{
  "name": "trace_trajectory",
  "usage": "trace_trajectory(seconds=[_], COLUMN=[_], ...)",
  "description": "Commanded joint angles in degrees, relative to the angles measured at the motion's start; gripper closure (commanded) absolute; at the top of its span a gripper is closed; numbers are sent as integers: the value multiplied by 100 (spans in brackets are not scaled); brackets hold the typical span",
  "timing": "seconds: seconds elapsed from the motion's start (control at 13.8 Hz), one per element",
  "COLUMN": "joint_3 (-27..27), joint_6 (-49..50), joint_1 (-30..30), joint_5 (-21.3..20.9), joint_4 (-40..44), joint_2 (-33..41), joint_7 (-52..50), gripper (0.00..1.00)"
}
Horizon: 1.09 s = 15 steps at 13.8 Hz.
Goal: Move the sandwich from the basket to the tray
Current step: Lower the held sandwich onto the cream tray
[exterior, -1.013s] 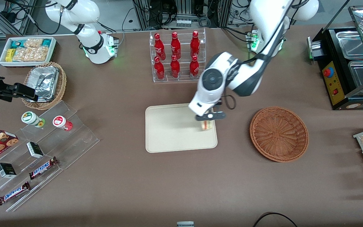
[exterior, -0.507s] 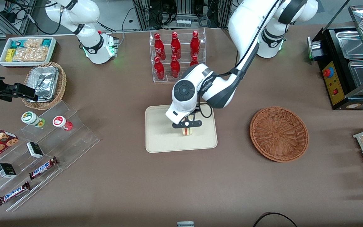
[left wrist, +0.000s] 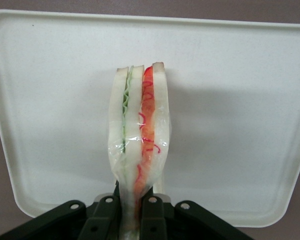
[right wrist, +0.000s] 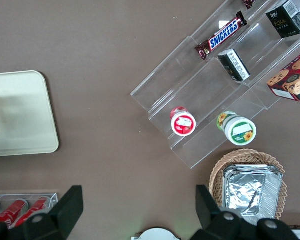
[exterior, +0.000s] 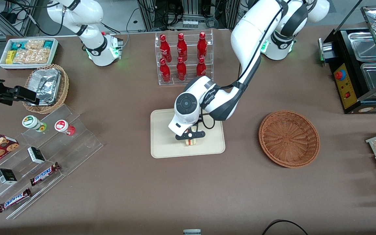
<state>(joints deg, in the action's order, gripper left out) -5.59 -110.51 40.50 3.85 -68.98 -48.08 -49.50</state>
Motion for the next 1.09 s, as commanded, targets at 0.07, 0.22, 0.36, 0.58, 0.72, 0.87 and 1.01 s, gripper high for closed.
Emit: trace_trajectory(seconds=[0.07,0.22,0.36,0.58,0.72,0.87,1.01], joint_3=[85,85,85,85,93,93,93], joint_6=[12,-119,-155,-225,-216,-146,90], joint_1=[150,168,195,195,195,195,195], joint_5=[64,55,55,55,46,46,46], joint_4=[227,210,210,192,192,210,219], joint_2=[-158,-228,-272,-316,-308,-238,-62], joint_7=[-208,-305,-314,-306,-279,-288,-288], gripper=[100,100,100,55,0,0,0])
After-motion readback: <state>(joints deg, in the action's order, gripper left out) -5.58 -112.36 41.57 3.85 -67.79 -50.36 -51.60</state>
